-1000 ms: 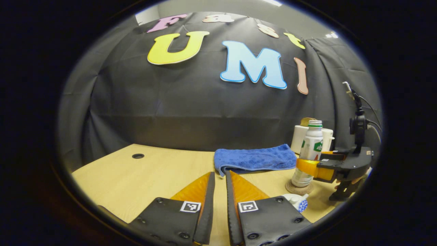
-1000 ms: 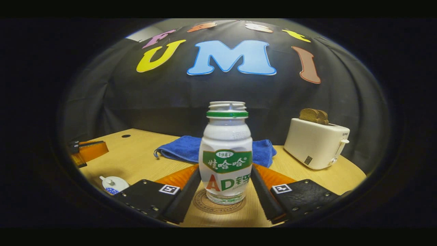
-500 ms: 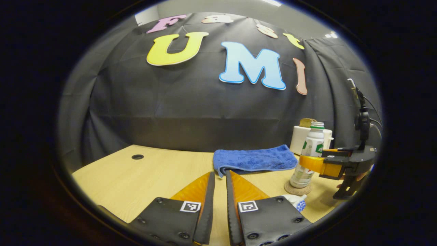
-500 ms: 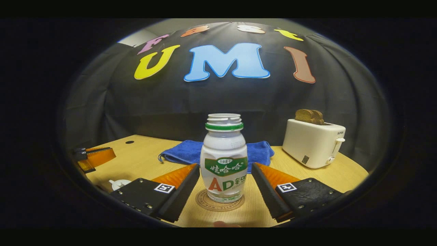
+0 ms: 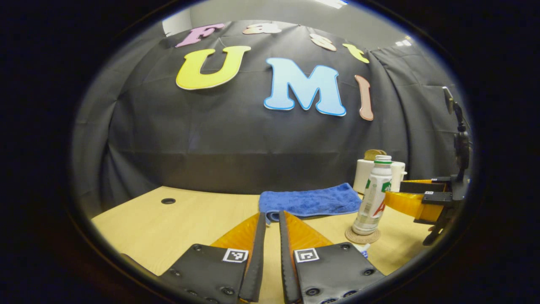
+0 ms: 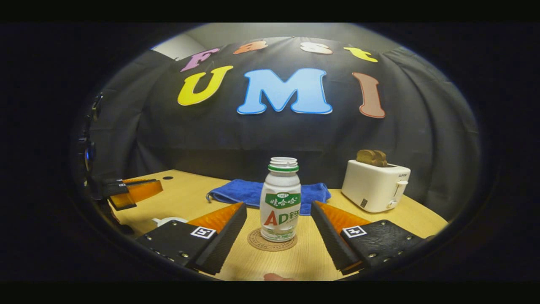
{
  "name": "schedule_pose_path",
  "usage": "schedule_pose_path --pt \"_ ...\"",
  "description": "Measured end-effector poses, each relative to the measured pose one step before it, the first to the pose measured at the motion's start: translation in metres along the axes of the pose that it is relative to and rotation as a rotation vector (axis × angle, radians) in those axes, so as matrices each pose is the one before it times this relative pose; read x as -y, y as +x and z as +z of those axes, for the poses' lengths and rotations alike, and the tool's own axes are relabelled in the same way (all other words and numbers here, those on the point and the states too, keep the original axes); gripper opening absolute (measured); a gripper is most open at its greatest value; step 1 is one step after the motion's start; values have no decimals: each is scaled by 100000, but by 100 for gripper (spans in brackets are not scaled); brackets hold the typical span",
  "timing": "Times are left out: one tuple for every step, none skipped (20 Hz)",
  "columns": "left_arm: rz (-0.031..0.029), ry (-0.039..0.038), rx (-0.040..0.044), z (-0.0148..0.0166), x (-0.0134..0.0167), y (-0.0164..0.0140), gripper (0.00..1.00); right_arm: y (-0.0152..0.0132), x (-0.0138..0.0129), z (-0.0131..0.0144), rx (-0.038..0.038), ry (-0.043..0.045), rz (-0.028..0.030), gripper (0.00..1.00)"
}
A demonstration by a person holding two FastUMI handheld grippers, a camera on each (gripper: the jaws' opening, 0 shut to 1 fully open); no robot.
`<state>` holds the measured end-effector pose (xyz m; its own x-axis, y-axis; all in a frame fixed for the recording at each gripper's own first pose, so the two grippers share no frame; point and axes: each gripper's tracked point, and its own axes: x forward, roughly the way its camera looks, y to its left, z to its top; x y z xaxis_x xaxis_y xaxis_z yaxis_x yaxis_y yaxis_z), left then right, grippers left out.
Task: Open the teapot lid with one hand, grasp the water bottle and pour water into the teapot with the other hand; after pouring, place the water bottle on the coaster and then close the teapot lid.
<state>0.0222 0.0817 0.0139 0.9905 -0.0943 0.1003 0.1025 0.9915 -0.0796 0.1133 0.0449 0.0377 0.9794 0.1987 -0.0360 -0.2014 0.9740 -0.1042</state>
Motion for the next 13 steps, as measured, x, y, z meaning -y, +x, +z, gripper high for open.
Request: schedule_pose_path --pt "-583 -77 985 440 341 -160 28 -543 -213 220 773 364 385 94" --pt "-1035 22 1107 610 457 -177 24 -435 -224 211 569 493 552 94" --pt "-781 164 1383 745 533 -262 28 -500 -215 254 415 564 423 93" --pt "-836 -244 1167 591 492 -282 28 -396 -87 246 395 449 429 93" --pt "-884 -1231 1074 665 575 -372 28 -483 -92 285 352 76 175 93" --pt "-504 -2134 807 561 518 -464 28 -579 123 294 373 -462 -273 94" --pt "-495 -2565 464 381 700 -616 28 -584 205 386 500 -454 -523 94" --pt "-172 -1889 -484 -80 667 -656 26 -614 236 249 590 87 -378 94" --pt "255 -665 -1176 -112 574 -653 28 -685 165 267 364 334 -44 94" --pt "1098 399 -855 -144 307 -802 28 -677 139 26 145 610 -144 93" --pt "1060 1063 -702 1 343 -896 26 -727 179 180 439 743 106 93" --pt "906 1567 -387 -35 448 -765 27 -710 199 96 518 805 -509 93" --pt "355 1494 -455 -144 544 -899 27 -675 311 38 342 888 -813 93"
